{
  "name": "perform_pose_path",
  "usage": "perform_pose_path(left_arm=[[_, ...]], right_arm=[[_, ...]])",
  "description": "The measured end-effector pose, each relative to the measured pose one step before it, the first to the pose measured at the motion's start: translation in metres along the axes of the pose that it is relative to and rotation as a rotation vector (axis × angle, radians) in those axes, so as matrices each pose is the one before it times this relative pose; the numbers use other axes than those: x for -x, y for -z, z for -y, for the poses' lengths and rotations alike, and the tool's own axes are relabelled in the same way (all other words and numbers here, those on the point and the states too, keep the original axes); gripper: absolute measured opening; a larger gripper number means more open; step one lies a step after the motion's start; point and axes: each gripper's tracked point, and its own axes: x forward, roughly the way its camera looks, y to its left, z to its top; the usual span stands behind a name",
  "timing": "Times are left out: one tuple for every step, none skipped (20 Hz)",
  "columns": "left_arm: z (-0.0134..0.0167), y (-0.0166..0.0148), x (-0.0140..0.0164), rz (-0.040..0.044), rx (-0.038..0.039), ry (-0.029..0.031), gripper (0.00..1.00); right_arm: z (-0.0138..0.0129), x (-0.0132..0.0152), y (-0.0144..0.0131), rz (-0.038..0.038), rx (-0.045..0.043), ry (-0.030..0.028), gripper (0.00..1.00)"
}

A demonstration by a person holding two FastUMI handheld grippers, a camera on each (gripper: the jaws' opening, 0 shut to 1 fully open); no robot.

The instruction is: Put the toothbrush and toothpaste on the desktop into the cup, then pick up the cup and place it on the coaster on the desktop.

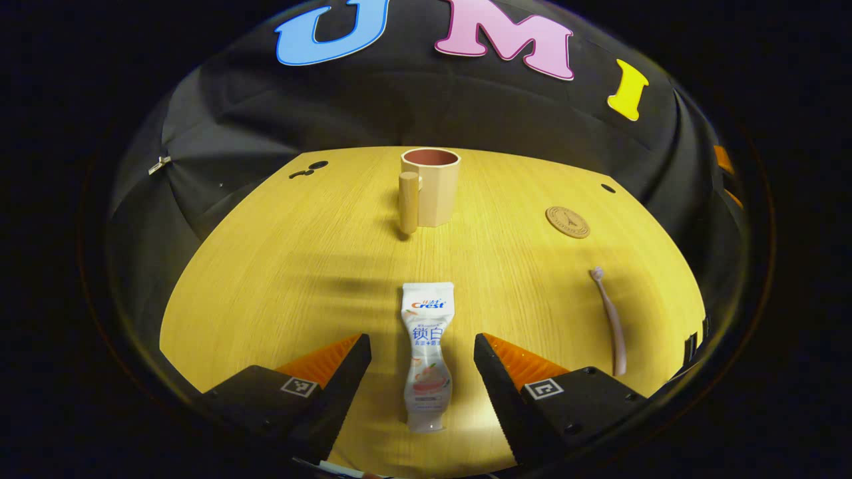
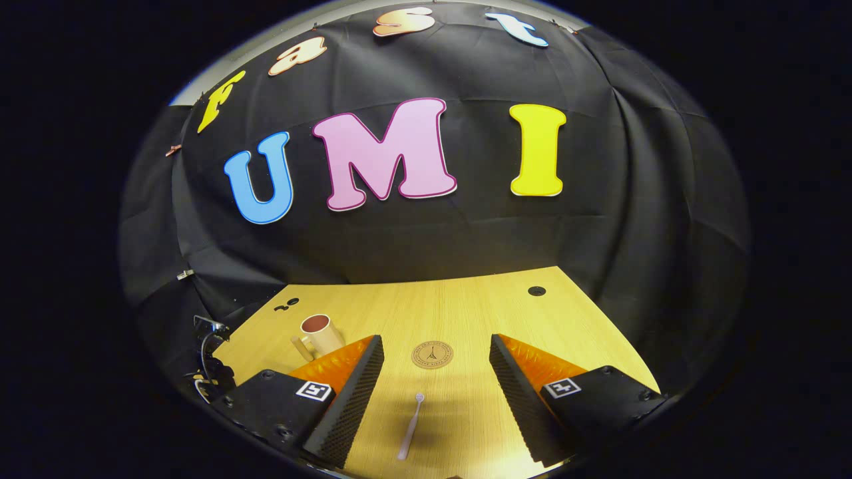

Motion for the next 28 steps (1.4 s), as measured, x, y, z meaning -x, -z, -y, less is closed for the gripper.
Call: perform_pose_path(left_arm=[[0.00074, 0.00817, -0.00198, -0.01926, -0.00192, -0.00039, 0.97], [0.00166, 0.00576, -0.00207, -0.01715, 0.00216, 0.00493, 0.97], [0.00029, 0.0051, -0.00314, -0.01425, -0.00181, 0.00233, 0.97], [-0.00064, 0.00529, -0.00307, -0.01377, -0.00555, -0.00196, 0.97], [-0.00044, 0.00627, -0.00276, -0.01711, -0.0034, -0.00364, 0.97], [-0.00045, 0.00224, -0.00121, -0.01512, -0.00772, -0.01076, 0.96], [0.00087, -0.00171, 0.00136, 0.01718, -0.01075, 0.00454, 0.97], [0.00263, 0.00216, -0.0043, -0.00844, -0.00883, 0.00658, 0.96], [-0.00027, 0.00047, 0.00107, -0.00136, -0.00854, 0.00398, 0.95], [0.00031, -0.0009, -0.00048, -0.00495, -0.00333, 0.00594, 0.94], [0.00005, -0.00091, -0.00086, -0.00477, 0.0008, 0.002, 0.93], [-0.00021, -0.00044, -0.00232, -0.00881, -0.00024, 0.00175, 0.9], [-0.00033, -0.00107, -0.00095, -0.00527, -0.00228, 0.00406, 0.88], [-0.00043, -0.00146, -0.00119, -0.00693, -0.0043, -0.00071, 0.83], [0.00046, -0.00237, -0.00136, 0.0017, -0.00135, 0.00466, 0.78], [0.00092, -0.0009, 0.00028, 0.00108, -0.0037, -0.00164, 0.58], [-0.00031, 0.0001, -0.00024, -0.00375, -0.00206, -0.00051, 0.53], [-0.00045, 0.00062, 0.00055, -0.00705, -0.00615, 0.00167, 0.48], [0.00002, -0.00015, -0.00119, -0.00923, -0.01355, 0.0048, 0.52], [0.00029, -0.00017, -0.00059, -0.00982, -0.01786, 0.00911, 0.47], [0.00014, -0.00029, -0.00038, -0.01085, -0.01449, 0.01022, 0.46], [0.0, -0.0011, -0.0003, -0.00688, -0.00641, 0.01017, 0.44], [-0.00017, -0.00085, -0.00076, -0.0041, -0.00043, 0.00728, 0.43], [0.00002, -0.00007, 0.00055, 0.00095, 0.00796, 0.00115, 0.37], [-0.00024, -0.00068, -0.00029, 0.00843, 0.00675, -0.00037, 0.4], [0.00044, -0.00007, 0.00063, 0.00532, 0.00505, -0.00022, 0.39], [0.00017, -0.00035, 0.00003, 0.00801, 0.009, -0.00115, 0.38], [0.00024, -0.00054, 0.00023, 0.00336, 0.00939, -0.00195, 0.35]], right_arm=[[0.00114, -0.00059, 0.0018, -0.00589, -0.00444, -0.00052, 0.98], [0.00192, -0.00036, 0.00155, -0.00671, -0.00235, 0.00143, 0.98], [0.00224, -0.0007, 0.00181, -0.00712, -0.00139, 0.00521, 0.98], [0.00184, -0.00076, 0.00192, -0.00325, -0.00265, 0.00067, 0.99], [0.00031, -0.00067, 0.00211, -0.00347, -0.00295, 0.00073, 0.99], [0.00131, 0.00021, 0.00223, -0.00722, -0.00323, 0.00245, 0.98], [0.0005, -0.00009, 0.00193, -0.00276, -0.00804, -0.00116, 0.98], [-0.0014, 0.00034, 0.00042, -0.00036, -0.00715, -0.00641, 0.98], [-0.00106, -0.00002, 0.00274, -0.00568, -0.00117, -0.00377, 0.99], [-0.00027, -0.00029, 0.00314, -0.0079, 0.00323, -0.0011, 0.98], [-0.00029, -0.00199, 0.00287, -0.00553, 0.00127, -0.00039, 0.98], [0.00002, -0.00064, 0.00195, -0.00535, -0.00287, -0.00119, 0.99], [0.00025, -0.00025, 0.00215, -0.0052, -0.00551, -0.00089, 0.99], [-0.00034, -0.00058, 0.00267, -0.00599, -0.00714, -0.00003, 0.98], [-0.00014, -0.00085, 0.00271, -0.00943, -0.01176, -0.00015, 0.98], [-0.00001, -0.00063, 0.00416, -0.01032, -0.01047, -0.00055, 0.98], [0.00014, -0.00035, 0.00749, -0.01728, -0.0086, 0.00096, 0.99], [0.00166, -0.00033, 0.00724, -0.01882, -0.00299, 0.00439, 0.98], [0.00201, 0.00135, 0.00687, -0.02074, -0.00114, 0.0032, 0.98], [0.00022, -0.0026, 0.00606, -0.02506, -0.00423, -0.00321, 0.99], [-0.00371, -0.00134, 0.01239, -0.04329, -0.01368, -0.02192, 0.98], [-0.00568, 0.00019, 0.013, -0.04897, -0.02393, -0.02338, 0.99], [-0.00324, 0.00057, 0.01211, -0.03929, -0.0199, -0.01402, 0.99], [-0.00104, -0.00516, 0.00865, -0.03345, -0.0025, -0.00092, 0.99], [0.0007, -0.00619, 0.0082, -0.02991, 0.01276, 0.00576, 0.99], [0.00091, -0.00552, 0.00566, -0.02831, 0.02127, 0.00638, 0.99], [-0.00084, -0.00507, 0.00739, -0.02372, 0.01985, 0.00381, 0.99], [-0.00218, -0.00603, 0.00516, -0.02563, 0.01664, -0.00235, 0.99]])
